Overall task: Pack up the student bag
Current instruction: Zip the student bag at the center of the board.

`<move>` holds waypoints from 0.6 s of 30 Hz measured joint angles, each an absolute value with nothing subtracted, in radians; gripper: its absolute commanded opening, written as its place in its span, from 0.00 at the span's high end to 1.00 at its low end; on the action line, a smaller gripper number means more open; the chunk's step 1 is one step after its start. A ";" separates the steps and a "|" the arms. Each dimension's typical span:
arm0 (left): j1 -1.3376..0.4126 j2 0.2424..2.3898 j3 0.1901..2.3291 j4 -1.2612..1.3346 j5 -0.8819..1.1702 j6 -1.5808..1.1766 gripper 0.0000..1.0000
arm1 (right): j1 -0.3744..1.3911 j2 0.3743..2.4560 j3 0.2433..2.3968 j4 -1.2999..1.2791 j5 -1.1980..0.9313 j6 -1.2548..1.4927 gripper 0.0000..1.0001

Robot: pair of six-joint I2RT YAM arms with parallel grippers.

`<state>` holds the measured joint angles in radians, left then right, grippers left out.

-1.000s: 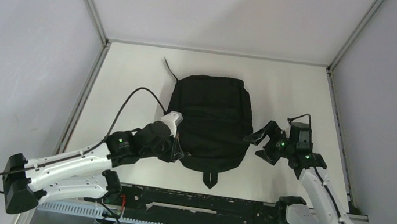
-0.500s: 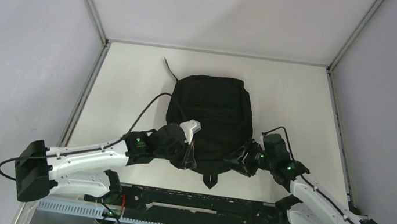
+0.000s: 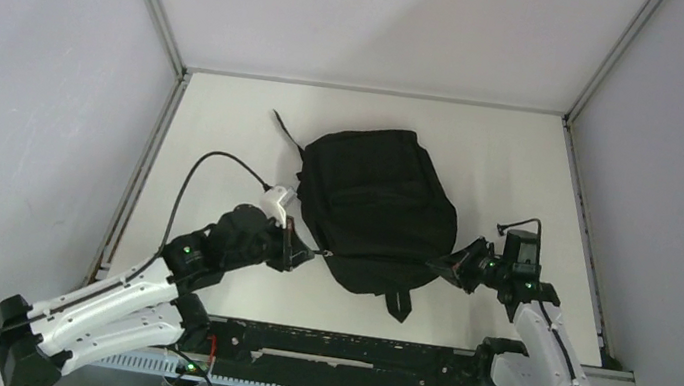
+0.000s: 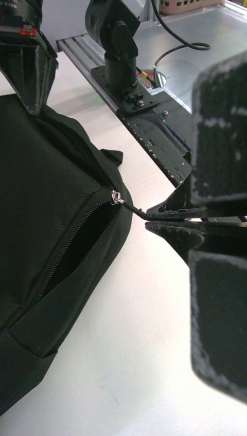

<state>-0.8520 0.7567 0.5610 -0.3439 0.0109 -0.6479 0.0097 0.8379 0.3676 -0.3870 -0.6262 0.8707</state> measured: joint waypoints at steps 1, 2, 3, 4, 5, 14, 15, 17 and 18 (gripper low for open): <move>-0.846 0.744 0.559 -0.345 0.011 -0.648 1.00 | -0.006 0.839 0.369 -0.400 -0.652 0.852 0.81; -0.844 0.738 0.559 -0.345 0.011 -0.647 1.00 | -0.015 0.840 0.371 -0.412 -0.669 0.840 0.62; -0.844 0.735 0.559 -0.344 0.011 -0.647 1.00 | -0.020 0.840 0.377 -0.427 -0.679 0.831 0.46; -0.844 0.735 0.559 -0.348 0.009 -0.646 1.00 | -0.023 0.838 0.389 -0.450 -0.671 0.804 0.33; -0.840 0.735 0.559 -0.359 0.001 -0.644 1.00 | -0.029 0.832 0.399 -0.464 -0.652 0.799 0.21; -0.823 0.773 0.560 -0.392 -0.044 -0.626 1.00 | 0.244 0.608 0.603 -0.553 -0.362 0.687 0.14; -0.823 0.772 0.560 -0.392 -0.045 -0.625 1.00 | 0.310 0.598 0.619 -0.545 -0.328 0.669 0.16; -0.822 0.771 0.560 -0.389 -0.044 -0.624 1.00 | 0.497 0.599 0.638 -0.504 -0.232 0.609 0.11; -0.820 0.770 0.559 -0.385 -0.040 -0.624 1.00 | 0.585 0.606 0.637 -0.483 -0.183 0.575 0.08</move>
